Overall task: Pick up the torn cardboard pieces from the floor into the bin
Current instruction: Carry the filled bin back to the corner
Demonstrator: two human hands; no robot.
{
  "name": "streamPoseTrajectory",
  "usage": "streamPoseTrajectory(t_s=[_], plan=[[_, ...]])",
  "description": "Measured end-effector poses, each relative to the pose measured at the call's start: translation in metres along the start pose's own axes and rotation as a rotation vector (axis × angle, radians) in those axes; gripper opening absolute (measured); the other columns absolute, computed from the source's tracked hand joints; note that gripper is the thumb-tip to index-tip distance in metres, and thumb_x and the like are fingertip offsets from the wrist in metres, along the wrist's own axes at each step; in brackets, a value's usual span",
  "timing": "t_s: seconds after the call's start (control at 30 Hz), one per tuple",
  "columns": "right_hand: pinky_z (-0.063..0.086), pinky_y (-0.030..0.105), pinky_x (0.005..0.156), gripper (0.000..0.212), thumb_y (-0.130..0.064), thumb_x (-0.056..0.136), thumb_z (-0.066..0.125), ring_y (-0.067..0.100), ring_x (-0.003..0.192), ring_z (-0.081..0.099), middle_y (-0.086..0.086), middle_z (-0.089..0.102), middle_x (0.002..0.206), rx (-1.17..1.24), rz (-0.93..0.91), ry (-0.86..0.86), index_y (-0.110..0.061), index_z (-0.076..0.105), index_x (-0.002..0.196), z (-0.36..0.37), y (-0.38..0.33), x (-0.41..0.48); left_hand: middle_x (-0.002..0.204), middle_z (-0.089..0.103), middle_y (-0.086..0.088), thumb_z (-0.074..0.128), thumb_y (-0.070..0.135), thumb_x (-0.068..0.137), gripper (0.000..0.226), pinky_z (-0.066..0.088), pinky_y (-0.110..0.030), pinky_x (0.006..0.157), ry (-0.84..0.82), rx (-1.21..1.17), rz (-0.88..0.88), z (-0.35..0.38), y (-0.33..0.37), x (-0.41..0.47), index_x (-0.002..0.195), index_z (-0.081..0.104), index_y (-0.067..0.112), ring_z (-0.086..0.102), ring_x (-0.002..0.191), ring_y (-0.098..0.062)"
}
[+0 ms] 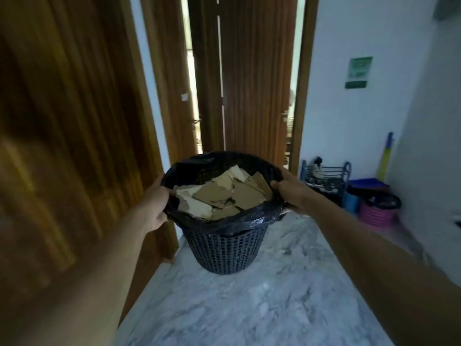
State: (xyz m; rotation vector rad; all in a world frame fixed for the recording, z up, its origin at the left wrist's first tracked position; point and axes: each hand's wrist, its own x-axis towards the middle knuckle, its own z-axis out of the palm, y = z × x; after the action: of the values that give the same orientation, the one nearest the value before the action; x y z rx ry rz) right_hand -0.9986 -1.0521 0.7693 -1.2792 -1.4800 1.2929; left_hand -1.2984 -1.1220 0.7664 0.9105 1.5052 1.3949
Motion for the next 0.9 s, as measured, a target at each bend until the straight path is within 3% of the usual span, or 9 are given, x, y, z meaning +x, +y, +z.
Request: streamPoseTrajectory(t_s=[0.07, 0.17, 0.3, 0.4, 0.5, 0.67, 0.77, 0.83, 0.9], plan=[[0.061, 0.061, 0.070, 0.046, -0.012, 0.104, 0.046, 0.041, 0.089, 0.071, 0.021, 0.063, 0.119, 0.017, 0.021, 0.101, -0.031, 0.039, 0.145, -0.020, 0.008, 0.027, 0.118, 0.070, -0.006, 0.033, 0.010, 0.105, 0.048, 0.058, -0.049, 0.089, -0.063, 0.011, -0.022, 0.029, 0.002, 0.055, 0.130, 0.056, 0.044, 0.068, 0.104, -0.032], [0.061, 0.038, 0.053, 0.044, -0.005, 0.106, 0.042, 0.029, 0.079, 0.068, 0.014, 0.064, 0.105, 0.038, 0.035, 0.248, -0.026, 0.038, 0.145, -0.052, 0.019, 0.061, 0.118, 0.067, -0.011, 0.034, 0.005, 0.104, 0.051, 0.055, -0.053, 0.095, -0.202, 0.007, -0.024, 0.083, 0.005, 0.130, 0.128, 0.055, 0.044, 0.066, 0.104, -0.036], [0.061, 0.049, 0.055, 0.059, -0.007, 0.105, 0.044, 0.031, 0.073, 0.070, 0.014, 0.063, 0.108, 0.053, 0.090, 0.405, -0.031, 0.026, 0.156, -0.108, 0.036, 0.102, 0.108, 0.068, -0.013, 0.034, 0.001, 0.103, 0.052, 0.052, -0.055, 0.094, -0.389, 0.064, -0.036, 0.176, 0.001, 0.206, 0.110, 0.062, 0.044, 0.065, 0.102, -0.037], [0.060, 0.039, 0.055, 0.066, -0.005, 0.105, 0.045, 0.031, 0.084, 0.069, 0.015, 0.060, 0.123, 0.076, 0.110, 0.535, -0.031, 0.019, 0.160, -0.159, 0.056, 0.140, 0.113, 0.064, -0.011, 0.036, -0.004, 0.098, 0.061, 0.051, -0.052, 0.087, -0.511, 0.064, -0.058, 0.252, -0.008, 0.264, 0.131, 0.053, 0.044, 0.061, 0.104, -0.037], [0.058, 0.033, 0.053, 0.054, -0.007, 0.106, 0.043, 0.026, 0.089, 0.067, 0.014, 0.059, 0.131, 0.074, 0.115, 0.621, -0.029, 0.032, 0.154, -0.204, 0.081, 0.182, 0.118, 0.065, -0.010, 0.038, -0.004, 0.097, 0.068, 0.051, -0.052, 0.087, -0.597, 0.085, -0.074, 0.324, -0.021, 0.316, 0.143, 0.046, 0.046, 0.062, 0.109, -0.038], [0.062, 0.040, 0.061, 0.052, -0.011, 0.105, 0.047, 0.031, 0.101, 0.065, 0.012, 0.057, 0.132, 0.092, 0.137, 0.761, -0.030, 0.033, 0.151, -0.282, 0.110, 0.258, 0.105, 0.066, -0.006, 0.038, -0.008, 0.096, 0.065, 0.050, -0.042, 0.080, -0.693, 0.115, -0.084, 0.454, -0.021, 0.399, 0.136, 0.053, 0.041, 0.063, 0.094, -0.032], [0.061, 0.052, 0.080, 0.053, -0.012, 0.103, 0.052, 0.036, 0.110, 0.062, 0.016, 0.055, 0.133, 0.102, 0.173, 0.830, -0.024, 0.030, 0.150, -0.328, 0.126, 0.303, 0.106, 0.067, -0.004, 0.035, -0.011, 0.095, 0.070, 0.054, -0.037, 0.068, -0.738, 0.132, -0.105, 0.525, -0.024, 0.445, 0.141, 0.051, 0.040, 0.065, 0.091, -0.031], [0.060, 0.055, 0.080, 0.049, -0.013, 0.104, 0.050, 0.038, 0.105, 0.063, 0.019, 0.055, 0.127, 0.109, 0.219, 0.886, -0.023, 0.027, 0.146, -0.359, 0.140, 0.335, 0.107, 0.065, -0.004, 0.035, -0.013, 0.096, 0.070, 0.051, -0.032, 0.056, -0.795, 0.139, -0.101, 0.572, -0.027, 0.475, 0.138, 0.051, 0.042, 0.063, 0.086, -0.030], [0.061, 0.056, 0.078, 0.046, -0.016, 0.104, 0.049, 0.037, 0.100, 0.064, 0.018, 0.056, 0.121, 0.132, 0.258, 0.926, -0.024, 0.025, 0.142, -0.388, 0.158, 0.366, 0.111, 0.063, -0.004, 0.036, -0.015, 0.097, 0.067, 0.047, -0.031, 0.056, -0.847, 0.157, -0.073, 0.623, -0.034, 0.507, 0.136, 0.049, 0.038, 0.061, 0.087, -0.027]])
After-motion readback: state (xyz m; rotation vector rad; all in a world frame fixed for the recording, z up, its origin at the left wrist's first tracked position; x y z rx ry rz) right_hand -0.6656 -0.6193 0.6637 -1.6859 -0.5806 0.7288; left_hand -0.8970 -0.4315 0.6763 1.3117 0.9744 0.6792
